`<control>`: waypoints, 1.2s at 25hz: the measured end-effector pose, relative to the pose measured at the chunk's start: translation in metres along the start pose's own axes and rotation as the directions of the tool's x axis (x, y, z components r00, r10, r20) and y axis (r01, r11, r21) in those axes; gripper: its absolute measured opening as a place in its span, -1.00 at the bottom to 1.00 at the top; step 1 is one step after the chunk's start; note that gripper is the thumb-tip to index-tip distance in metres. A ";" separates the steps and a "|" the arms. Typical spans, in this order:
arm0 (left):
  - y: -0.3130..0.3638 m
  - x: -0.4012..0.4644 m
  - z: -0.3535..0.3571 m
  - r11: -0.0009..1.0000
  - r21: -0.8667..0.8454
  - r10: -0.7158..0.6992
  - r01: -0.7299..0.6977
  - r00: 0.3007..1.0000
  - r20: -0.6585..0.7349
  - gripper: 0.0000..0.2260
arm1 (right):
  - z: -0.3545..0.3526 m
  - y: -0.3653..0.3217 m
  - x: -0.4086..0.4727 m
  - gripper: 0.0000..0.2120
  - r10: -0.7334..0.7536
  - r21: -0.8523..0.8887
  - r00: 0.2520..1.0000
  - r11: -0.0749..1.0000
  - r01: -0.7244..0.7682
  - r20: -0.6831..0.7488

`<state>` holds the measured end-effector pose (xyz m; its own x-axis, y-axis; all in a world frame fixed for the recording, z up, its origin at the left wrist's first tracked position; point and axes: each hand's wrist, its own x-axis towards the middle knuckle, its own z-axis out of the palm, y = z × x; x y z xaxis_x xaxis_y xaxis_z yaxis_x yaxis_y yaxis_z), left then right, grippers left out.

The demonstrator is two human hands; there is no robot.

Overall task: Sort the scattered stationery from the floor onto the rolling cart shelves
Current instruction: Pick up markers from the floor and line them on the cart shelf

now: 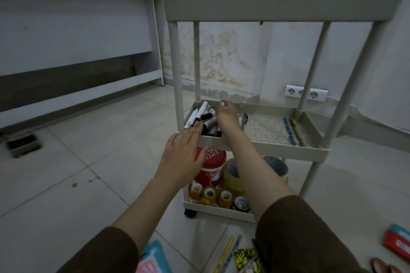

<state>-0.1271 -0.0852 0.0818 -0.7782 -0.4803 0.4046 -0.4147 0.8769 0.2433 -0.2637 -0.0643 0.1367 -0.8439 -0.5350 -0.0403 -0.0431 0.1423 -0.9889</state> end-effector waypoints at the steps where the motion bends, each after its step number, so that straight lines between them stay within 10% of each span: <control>1: 0.003 0.001 -0.002 1.000 0.022 -0.002 0.003 0.999 -0.035 -0.49 | 0.001 0.001 -0.002 -0.55 -0.016 0.004 1.000 1.000 0.016 -0.011; 6: 0.018 0.031 -0.012 0.994 -0.033 0.101 -0.107 0.984 -0.148 -0.55 | 0.003 0.008 0.003 -0.56 -0.149 -0.098 0.970 0.986 0.132 -0.192; 13: 0.014 0.059 -0.001 0.887 0.423 0.122 -0.185 0.978 0.172 -0.57 | 0.003 0.008 0.000 -0.56 -0.092 -0.268 0.975 0.963 0.035 -0.203; 30: 0.017 0.053 0.006 0.928 0.364 0.063 -0.082 0.996 0.065 -0.52 | 0.003 0.008 0.000 -0.52 -0.057 -0.333 0.980 0.943 -0.011 -0.192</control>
<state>-0.1784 -0.0956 0.1025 -0.8319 -0.4217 0.3606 -0.4920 0.8611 -0.1281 -0.2623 -0.0652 0.1285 -0.9271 -0.3721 0.0441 -0.2096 0.4173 -0.8843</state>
